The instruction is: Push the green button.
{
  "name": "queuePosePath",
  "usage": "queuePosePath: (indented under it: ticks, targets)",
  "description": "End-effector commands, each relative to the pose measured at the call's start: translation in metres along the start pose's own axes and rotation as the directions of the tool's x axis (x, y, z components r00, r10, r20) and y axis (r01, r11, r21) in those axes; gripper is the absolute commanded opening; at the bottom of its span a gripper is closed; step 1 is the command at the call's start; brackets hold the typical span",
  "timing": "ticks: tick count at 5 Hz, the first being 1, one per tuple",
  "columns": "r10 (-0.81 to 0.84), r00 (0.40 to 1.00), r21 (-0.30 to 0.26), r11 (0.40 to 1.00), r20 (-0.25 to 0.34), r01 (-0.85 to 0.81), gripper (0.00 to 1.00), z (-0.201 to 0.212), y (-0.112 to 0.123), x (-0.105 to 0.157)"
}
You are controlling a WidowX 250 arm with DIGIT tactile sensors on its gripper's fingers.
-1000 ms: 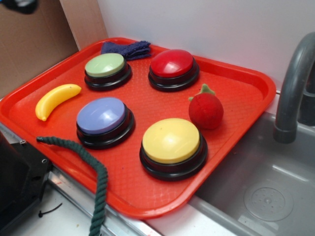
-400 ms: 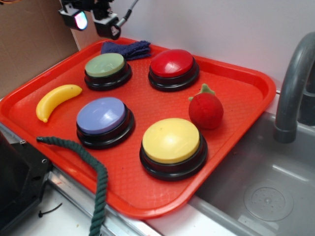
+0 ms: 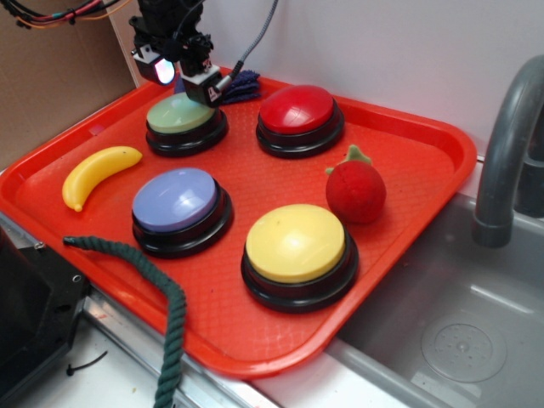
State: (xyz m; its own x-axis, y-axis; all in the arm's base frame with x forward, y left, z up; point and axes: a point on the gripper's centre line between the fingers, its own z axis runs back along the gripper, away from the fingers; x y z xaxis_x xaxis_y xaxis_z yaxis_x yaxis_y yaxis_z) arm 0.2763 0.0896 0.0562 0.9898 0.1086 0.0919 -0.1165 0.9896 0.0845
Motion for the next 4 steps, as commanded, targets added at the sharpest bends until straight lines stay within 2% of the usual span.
queuePosePath:
  ticks: [1, 3, 4]
  targets:
    - [0.012, 0.999, 0.005, 1.000, -0.041, -0.012, 1.00, -0.006, 0.004, -0.001]
    - [0.040, 0.999, 0.016, 0.999, 0.015, -0.040, 1.00, 0.055, 0.006, 0.004]
    - [0.062, 0.998, 0.048, 0.997, 0.031, -0.064, 1.00, 0.068, 0.009, 0.009]
